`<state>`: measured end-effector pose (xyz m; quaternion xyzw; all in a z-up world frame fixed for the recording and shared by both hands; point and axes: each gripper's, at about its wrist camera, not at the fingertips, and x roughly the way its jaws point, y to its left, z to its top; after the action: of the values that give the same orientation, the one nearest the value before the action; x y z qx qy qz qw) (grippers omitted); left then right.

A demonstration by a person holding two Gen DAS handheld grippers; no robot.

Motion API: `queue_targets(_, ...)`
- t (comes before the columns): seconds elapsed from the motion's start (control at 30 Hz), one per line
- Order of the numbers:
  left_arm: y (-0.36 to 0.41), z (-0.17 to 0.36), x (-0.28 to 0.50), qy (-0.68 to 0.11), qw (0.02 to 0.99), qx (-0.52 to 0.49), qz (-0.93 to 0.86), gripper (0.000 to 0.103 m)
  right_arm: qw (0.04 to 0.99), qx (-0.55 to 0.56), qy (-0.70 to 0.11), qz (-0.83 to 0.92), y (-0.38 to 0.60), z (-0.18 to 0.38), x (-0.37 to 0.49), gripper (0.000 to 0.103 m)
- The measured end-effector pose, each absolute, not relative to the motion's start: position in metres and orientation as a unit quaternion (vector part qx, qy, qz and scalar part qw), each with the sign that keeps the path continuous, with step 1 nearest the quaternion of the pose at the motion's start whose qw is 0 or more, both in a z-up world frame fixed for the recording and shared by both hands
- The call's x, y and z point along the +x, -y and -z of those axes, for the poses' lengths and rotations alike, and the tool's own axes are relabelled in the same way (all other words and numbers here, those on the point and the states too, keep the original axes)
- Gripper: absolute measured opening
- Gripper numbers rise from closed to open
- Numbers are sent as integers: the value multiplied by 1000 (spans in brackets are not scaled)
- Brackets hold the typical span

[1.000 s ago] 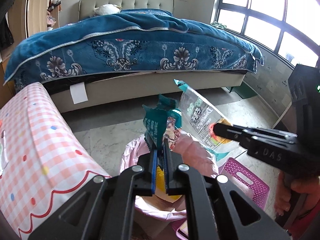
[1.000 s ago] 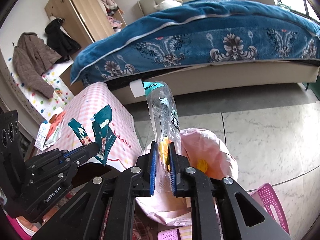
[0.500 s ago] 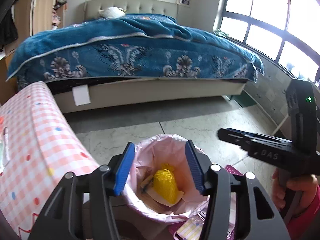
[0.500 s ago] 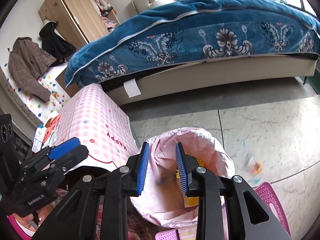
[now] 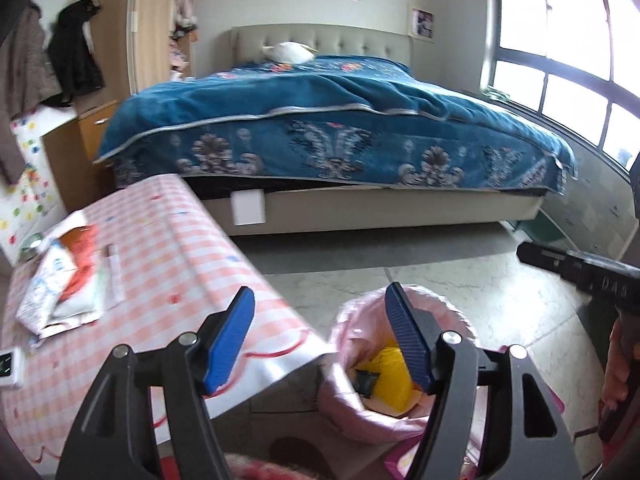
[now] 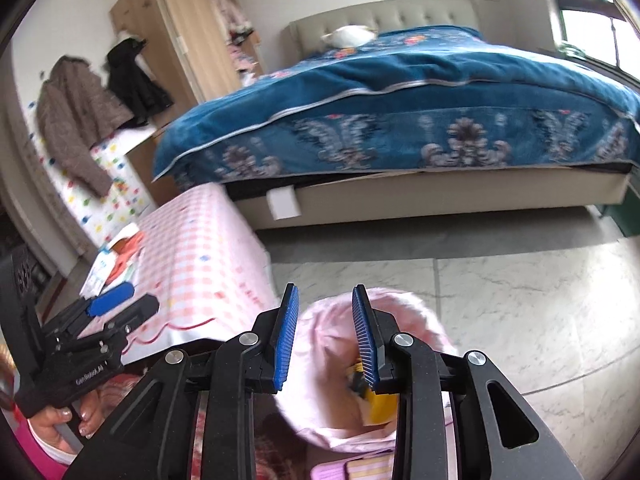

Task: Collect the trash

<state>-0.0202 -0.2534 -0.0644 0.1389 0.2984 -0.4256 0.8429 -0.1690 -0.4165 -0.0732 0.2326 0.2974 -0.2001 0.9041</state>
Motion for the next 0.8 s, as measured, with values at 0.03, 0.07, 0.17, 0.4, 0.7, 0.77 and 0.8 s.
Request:
queue_targets(0.03, 242, 62, -16, -298, 850, 137, 411, 68, 907, 227, -302, 187, 409, 73, -160, 30)
queue_targets(0.07, 234, 60, -14, -298, 855, 134, 402, 69, 909, 222, -307, 174, 401, 73, -152, 30)
queue_targets(0.17, 202, 55, 0, -306, 870, 114, 369, 71, 915, 207, -318, 138, 380, 71, -128, 30)
queue_targets(0.4, 133, 50, 34, -305, 903, 88, 290, 75, 926, 164, -333, 73, 326, 65, -75, 39)
queue_targets(0.7, 67, 59, 101, -316, 930, 67, 174, 87, 931, 116, -344, 23, 273, 59, -6, 59)
queue_targets(0.77, 59, 62, 115, -318, 932, 67, 160, 88, 933, 108, -344, 17, 262, 56, 12, 63)
queue_targets(0.8, 57, 64, 119, -320, 932, 68, 155, 88, 933, 106, -343, 15, 260, 54, 18, 64)
